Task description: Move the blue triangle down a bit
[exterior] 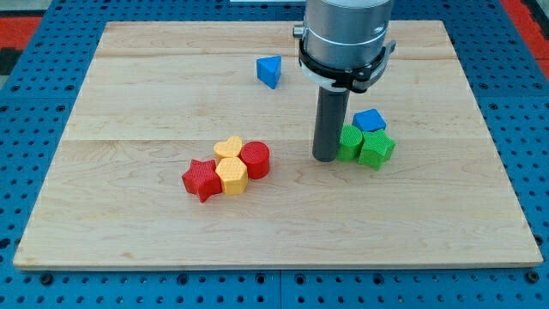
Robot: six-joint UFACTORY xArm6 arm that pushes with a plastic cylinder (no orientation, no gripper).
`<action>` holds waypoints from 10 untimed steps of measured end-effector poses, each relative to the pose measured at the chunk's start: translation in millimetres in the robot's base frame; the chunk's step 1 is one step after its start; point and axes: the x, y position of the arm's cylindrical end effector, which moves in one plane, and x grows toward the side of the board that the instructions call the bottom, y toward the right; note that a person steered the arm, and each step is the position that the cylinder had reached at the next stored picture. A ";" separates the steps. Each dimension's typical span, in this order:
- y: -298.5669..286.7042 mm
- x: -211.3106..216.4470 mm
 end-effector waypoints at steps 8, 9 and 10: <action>-87.9 -182.8; -71.7 -182.8; -53.0 -180.2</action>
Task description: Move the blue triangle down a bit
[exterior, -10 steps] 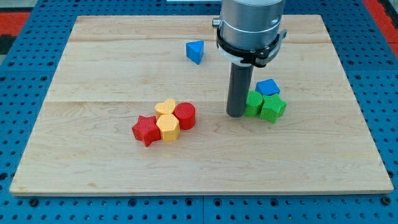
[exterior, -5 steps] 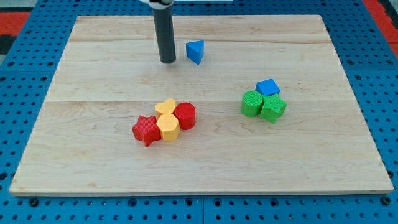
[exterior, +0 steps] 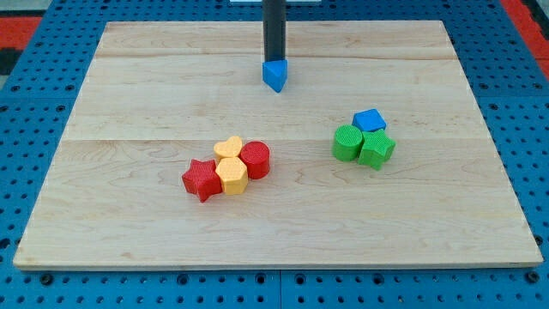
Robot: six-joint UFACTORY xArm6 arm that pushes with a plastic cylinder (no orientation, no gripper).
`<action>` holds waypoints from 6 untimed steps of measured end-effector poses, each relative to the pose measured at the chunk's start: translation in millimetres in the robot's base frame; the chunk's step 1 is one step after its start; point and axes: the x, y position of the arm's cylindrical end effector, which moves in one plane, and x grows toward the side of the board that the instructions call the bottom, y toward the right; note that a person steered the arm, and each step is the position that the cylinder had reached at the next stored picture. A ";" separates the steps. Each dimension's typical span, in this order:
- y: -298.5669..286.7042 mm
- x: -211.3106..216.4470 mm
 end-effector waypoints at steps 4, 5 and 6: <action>-25.5 22.7; -16.7 42.9; 12.7 55.6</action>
